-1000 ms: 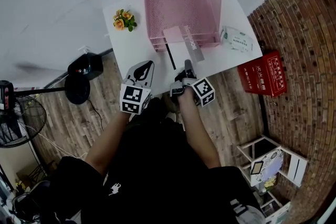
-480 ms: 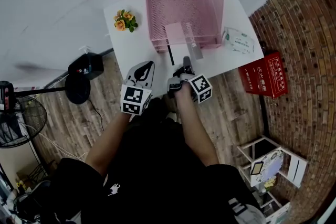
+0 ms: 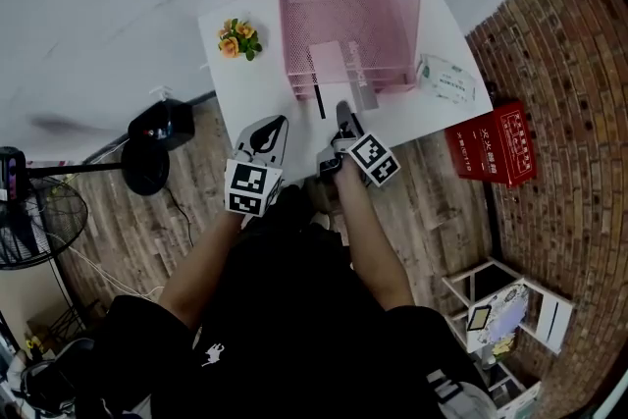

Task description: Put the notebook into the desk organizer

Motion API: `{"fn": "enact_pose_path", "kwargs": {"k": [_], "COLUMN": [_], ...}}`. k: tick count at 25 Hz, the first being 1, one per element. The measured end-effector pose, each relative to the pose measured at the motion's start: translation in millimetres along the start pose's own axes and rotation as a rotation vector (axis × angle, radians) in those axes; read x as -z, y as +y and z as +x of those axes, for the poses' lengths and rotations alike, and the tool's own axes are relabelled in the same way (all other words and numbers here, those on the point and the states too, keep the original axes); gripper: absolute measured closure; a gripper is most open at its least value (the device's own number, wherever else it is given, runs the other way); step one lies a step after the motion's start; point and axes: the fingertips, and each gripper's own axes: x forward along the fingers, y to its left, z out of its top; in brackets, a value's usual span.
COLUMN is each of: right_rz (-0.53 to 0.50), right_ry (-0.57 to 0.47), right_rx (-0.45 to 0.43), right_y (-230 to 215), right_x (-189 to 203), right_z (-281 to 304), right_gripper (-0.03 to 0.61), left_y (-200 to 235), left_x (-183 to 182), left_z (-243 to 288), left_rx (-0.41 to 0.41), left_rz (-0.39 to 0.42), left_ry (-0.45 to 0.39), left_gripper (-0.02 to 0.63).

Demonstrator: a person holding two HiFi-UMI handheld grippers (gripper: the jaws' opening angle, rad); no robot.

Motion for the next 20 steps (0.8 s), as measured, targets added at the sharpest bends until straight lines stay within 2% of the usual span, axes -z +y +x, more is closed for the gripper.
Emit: {"fn": "enact_pose_path", "kwargs": {"k": [2, 4, 10, 15, 20], "right_rz": [-0.122, -0.236, -0.533, -0.801, -0.965], "right_ry": [0.059, 0.108, 0.183, 0.195, 0.191], "right_rx": [-0.005, -0.009, 0.003, 0.069, 0.117], "right_y": [3, 4, 9, 4, 0], "right_x": [6, 12, 22, 18, 8], "right_z": [-1, -4, -20, -32, -35], "right_gripper": [0.384, 0.349, 0.328, 0.328, 0.328], "left_y": [-2, -4, -11, -13, -13], "left_x": [-1, -2, -5, -4, -3], "left_z": [-2, -3, -7, -9, -6], "left_rx": [0.002, 0.004, 0.012, 0.013, 0.01], "left_rz": [0.006, 0.01, 0.015, 0.017, 0.015], "left_ry": [-0.001, -0.004, -0.015, -0.018, -0.026], "left_gripper": [0.611, 0.611, 0.611, 0.611, 0.611]}}
